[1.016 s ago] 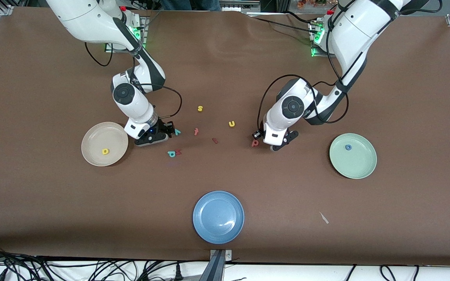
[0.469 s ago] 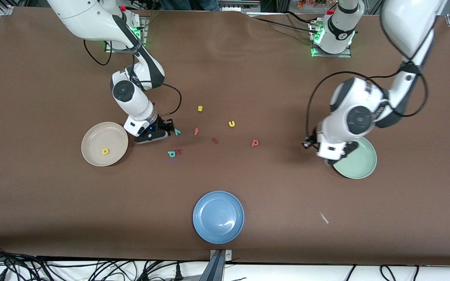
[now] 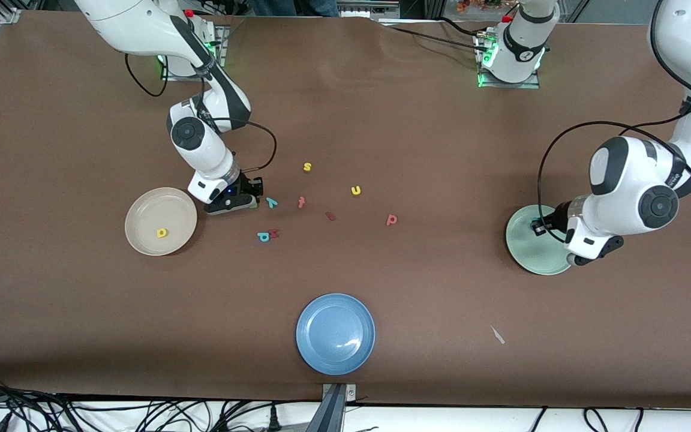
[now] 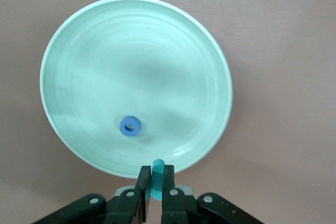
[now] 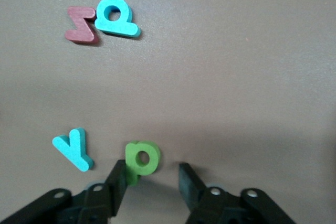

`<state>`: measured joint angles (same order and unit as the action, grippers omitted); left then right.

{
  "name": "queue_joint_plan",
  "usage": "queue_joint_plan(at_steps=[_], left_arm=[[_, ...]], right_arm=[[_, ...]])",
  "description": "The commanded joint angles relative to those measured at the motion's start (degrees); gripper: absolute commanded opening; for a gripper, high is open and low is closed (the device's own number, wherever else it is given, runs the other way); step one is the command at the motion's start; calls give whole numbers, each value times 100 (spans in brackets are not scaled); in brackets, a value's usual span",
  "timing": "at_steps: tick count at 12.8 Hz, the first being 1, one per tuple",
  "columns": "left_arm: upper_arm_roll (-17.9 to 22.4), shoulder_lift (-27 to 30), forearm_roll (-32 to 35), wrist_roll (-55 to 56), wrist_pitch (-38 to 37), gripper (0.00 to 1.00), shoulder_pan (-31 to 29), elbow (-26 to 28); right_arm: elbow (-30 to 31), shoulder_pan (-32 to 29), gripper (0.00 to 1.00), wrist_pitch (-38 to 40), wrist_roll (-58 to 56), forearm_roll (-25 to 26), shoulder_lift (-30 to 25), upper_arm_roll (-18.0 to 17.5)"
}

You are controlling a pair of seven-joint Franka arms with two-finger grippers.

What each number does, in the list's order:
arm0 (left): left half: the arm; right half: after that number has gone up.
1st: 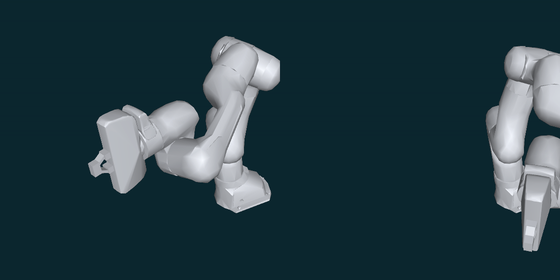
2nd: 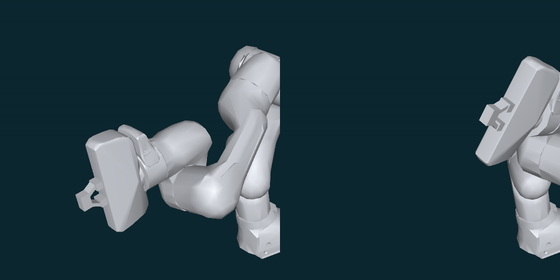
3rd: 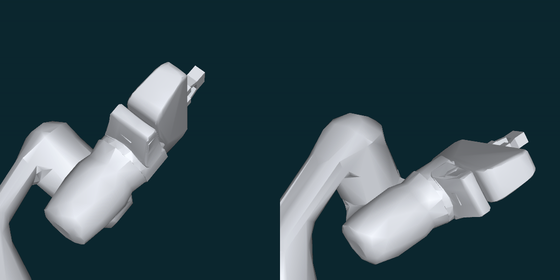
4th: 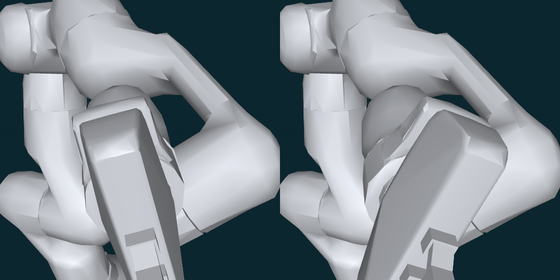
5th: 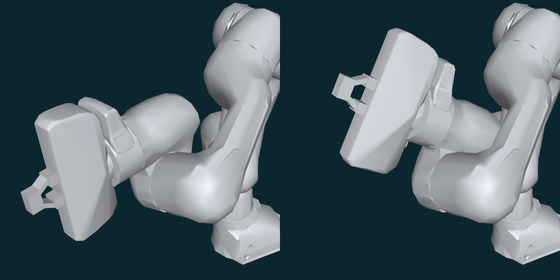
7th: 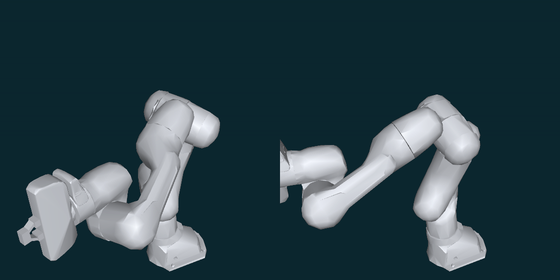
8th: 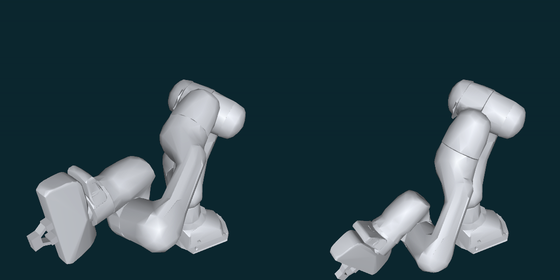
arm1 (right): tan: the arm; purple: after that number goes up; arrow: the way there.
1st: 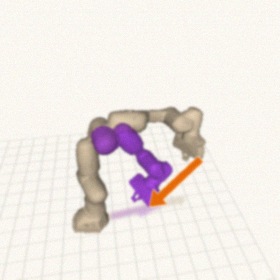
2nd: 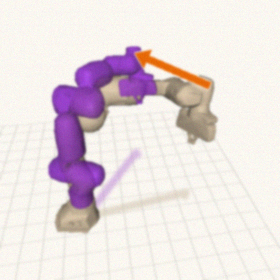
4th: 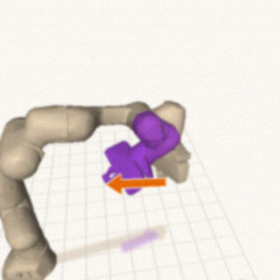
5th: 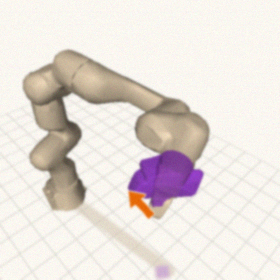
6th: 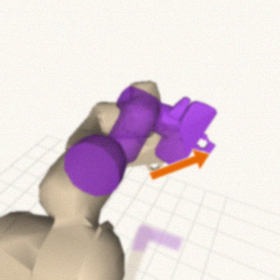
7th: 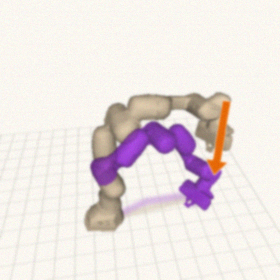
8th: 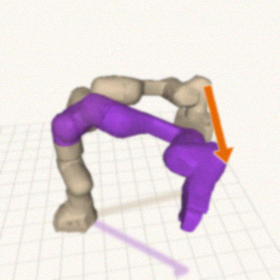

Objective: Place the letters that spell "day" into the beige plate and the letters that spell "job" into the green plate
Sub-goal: 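Carry the green p to the beige plate while the left drops cyan i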

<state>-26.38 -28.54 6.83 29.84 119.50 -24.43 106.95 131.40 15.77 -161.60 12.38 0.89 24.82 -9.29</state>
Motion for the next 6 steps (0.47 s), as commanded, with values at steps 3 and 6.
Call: queue_joint_plan(at_steps=[3, 6], left_arm=[[-34, -565, 607, -110, 592, 0, -18, -17], [-42, -574, 609, -14, 601, 100, -18, -43]], right_arm=[[185, -13, 28, -47, 107, 96, -39, -2], [176, -13, 10, -39, 98, 96, -39, -2]])
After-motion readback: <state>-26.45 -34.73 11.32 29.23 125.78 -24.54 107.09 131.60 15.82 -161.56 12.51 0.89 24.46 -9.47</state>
